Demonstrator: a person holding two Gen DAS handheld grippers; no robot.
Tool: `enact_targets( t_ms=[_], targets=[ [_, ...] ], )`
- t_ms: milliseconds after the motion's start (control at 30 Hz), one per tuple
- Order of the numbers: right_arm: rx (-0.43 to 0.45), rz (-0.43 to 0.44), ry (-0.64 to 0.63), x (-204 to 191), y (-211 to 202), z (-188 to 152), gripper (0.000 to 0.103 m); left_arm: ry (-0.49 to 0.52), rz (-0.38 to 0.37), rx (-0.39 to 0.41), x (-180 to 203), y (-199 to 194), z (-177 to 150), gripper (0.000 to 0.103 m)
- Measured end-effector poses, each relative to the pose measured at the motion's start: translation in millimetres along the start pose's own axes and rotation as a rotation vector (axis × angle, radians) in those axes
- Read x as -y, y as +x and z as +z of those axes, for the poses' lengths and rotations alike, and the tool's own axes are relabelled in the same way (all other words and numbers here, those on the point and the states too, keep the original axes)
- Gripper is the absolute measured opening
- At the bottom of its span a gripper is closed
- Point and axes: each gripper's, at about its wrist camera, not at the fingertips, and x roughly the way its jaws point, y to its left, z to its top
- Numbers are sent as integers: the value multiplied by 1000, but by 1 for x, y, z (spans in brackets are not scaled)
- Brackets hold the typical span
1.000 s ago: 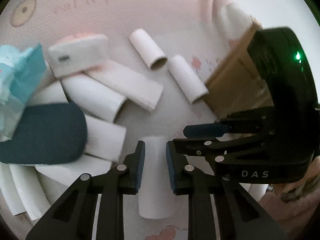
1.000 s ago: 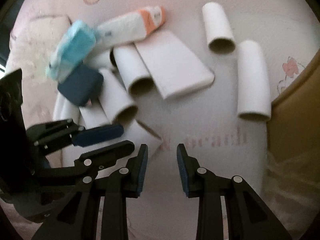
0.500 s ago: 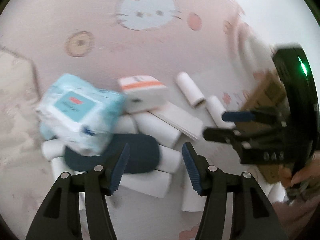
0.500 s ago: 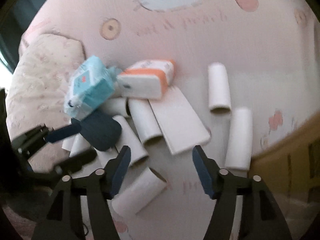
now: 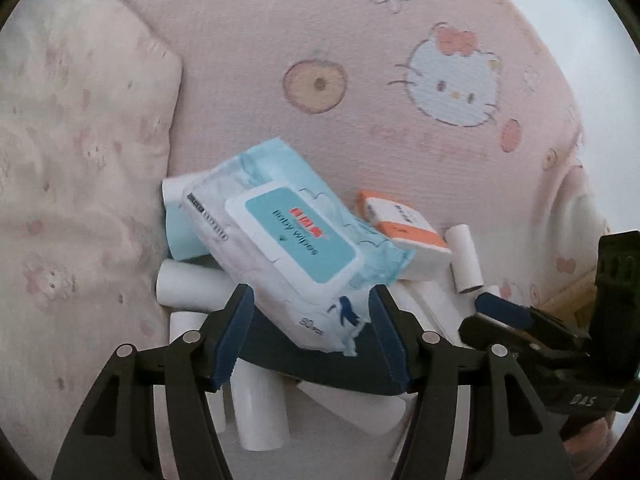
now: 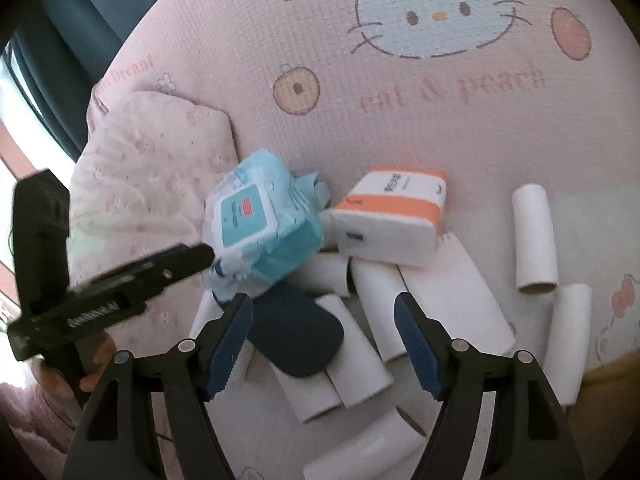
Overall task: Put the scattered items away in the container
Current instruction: 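Move the left tool over the blue baby-wipes pack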
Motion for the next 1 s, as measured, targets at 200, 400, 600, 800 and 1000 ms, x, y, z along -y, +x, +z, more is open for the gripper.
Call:
enact_targets(
  t_ms=[200, 400, 600, 800, 1000],
  targets=[
    [-20, 174, 175, 17, 18, 17, 78, -63, 5, 16, -13, 12, 3, 64],
    [-15, 155, 244, 20, 40, 23, 78, -125, -55, 0, -22, 18, 3, 57],
    [-36, 274, 324, 22, 64, 29, 40, -85, -53, 3, -16, 20, 0, 53],
    [-44, 272, 337, 20, 76, 22, 26, -16, -41, 9, -2, 16, -6, 43],
    [-21, 124, 131, -9, 57, 24, 18, 26, -57, 20, 13, 10, -13, 34]
  ],
)
